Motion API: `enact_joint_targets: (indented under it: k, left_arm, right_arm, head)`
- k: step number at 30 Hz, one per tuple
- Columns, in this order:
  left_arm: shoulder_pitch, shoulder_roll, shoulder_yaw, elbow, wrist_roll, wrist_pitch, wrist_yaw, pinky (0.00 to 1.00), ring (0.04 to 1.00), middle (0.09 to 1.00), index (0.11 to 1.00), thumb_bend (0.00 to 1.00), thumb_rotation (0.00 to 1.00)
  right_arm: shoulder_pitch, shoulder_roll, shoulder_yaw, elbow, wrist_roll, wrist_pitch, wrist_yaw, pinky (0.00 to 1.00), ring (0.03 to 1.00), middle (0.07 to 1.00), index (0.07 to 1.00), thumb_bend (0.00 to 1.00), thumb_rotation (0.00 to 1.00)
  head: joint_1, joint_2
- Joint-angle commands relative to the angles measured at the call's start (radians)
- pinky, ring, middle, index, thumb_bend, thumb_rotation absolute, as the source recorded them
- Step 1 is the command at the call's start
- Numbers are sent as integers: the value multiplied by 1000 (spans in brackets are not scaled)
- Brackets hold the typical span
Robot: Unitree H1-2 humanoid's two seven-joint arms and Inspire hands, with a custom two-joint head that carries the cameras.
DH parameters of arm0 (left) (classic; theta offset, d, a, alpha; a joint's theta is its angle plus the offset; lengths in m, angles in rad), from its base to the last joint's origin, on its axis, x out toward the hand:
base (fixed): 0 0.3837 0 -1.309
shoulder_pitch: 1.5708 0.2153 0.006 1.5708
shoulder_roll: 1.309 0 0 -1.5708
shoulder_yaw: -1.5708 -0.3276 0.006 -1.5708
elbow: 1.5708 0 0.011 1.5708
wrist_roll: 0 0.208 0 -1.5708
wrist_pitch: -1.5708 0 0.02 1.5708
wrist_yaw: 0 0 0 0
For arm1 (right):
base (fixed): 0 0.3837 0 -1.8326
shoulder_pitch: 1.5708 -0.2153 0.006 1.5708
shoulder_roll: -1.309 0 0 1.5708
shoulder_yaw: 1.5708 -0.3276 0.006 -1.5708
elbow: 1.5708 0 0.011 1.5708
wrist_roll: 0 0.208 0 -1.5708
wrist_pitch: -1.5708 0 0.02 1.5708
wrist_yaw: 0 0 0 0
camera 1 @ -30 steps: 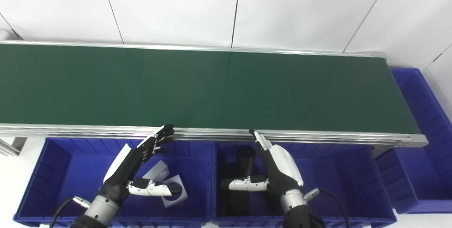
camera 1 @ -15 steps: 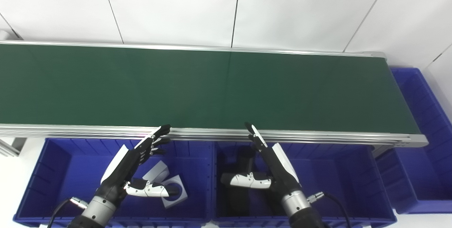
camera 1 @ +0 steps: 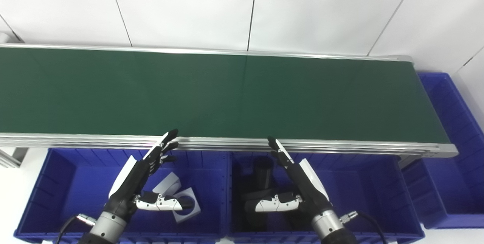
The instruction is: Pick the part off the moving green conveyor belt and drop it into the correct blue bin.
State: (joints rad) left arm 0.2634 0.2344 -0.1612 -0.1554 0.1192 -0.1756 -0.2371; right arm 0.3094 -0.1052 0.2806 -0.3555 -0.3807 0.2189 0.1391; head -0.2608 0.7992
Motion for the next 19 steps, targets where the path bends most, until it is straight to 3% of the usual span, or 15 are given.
enact_joint_targets:
  k: [1,19]
  left_arm:
    - [-3,-3,4,-16,8,-42,17,824,916,969,958,927,241]
    - [-13,-6,-6,-4,51,-49,21,809,887,927,929,949,297]
  right_arm:
    - [-2,-2,0,-37,-3,-26,-8,917,951,985,1000,919,213]
    - [-7,1,-6,-18,4,-30,-14,899,938,972,1000,916,185]
  head:
    - [3,-1]
    - [7,-3]
